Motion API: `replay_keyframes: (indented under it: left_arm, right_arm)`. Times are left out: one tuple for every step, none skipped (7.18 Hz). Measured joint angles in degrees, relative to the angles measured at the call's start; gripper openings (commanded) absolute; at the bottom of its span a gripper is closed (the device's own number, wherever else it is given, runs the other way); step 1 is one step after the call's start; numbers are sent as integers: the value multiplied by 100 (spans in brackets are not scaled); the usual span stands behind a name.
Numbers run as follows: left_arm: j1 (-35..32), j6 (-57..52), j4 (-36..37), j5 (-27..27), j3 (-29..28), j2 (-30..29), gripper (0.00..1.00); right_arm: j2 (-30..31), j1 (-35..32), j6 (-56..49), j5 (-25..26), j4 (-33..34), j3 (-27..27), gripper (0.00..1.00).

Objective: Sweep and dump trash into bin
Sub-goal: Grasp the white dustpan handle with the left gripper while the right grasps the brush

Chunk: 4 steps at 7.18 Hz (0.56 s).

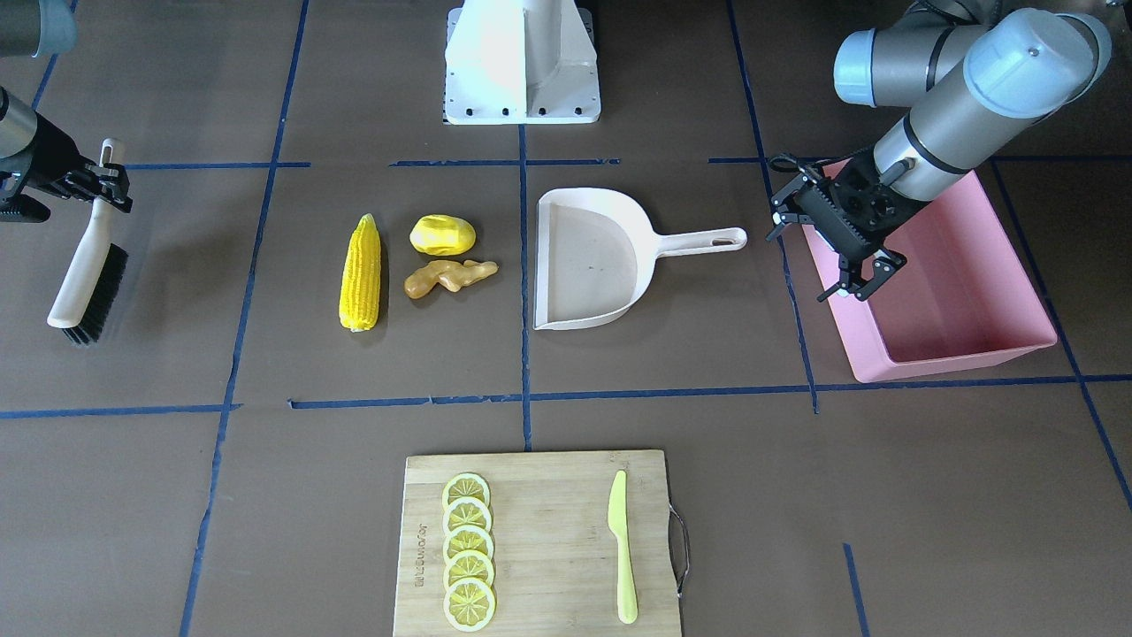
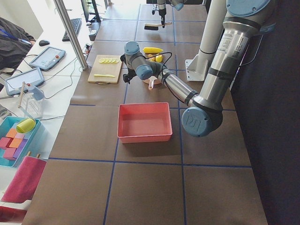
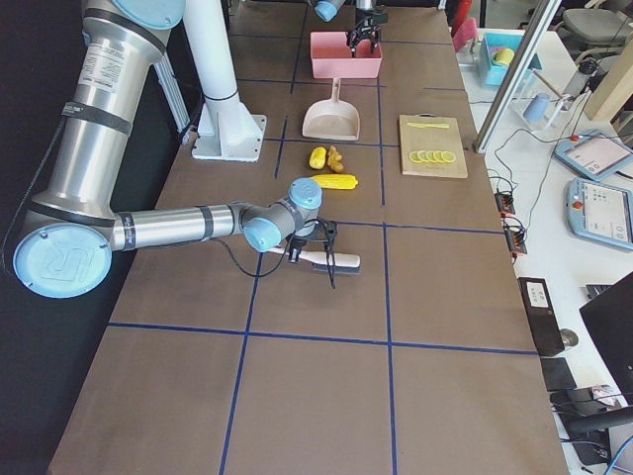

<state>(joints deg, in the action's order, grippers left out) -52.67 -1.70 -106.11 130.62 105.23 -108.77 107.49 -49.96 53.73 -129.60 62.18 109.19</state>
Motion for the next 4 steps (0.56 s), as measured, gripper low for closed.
replay_keyframes:
  left_arm:
    - [193, -383, -144, -109, 28, 32, 100]
    - [350, -794, -204, -172, 49, 76, 100]
    - [501, -1110, -225, -220, 64, 100, 100]
    - [720, -1314, -223, -309, 64, 107, 100]
  right_arm:
    - [-26, -134, -39, -124, 2, 6, 0]
    - [-97, -261, -61, -311, 10, 8, 0]
    - [-193, -331, -69, -432, 19, 6, 0]
    - [-312, -362, -72, -512, 70, 5, 0]
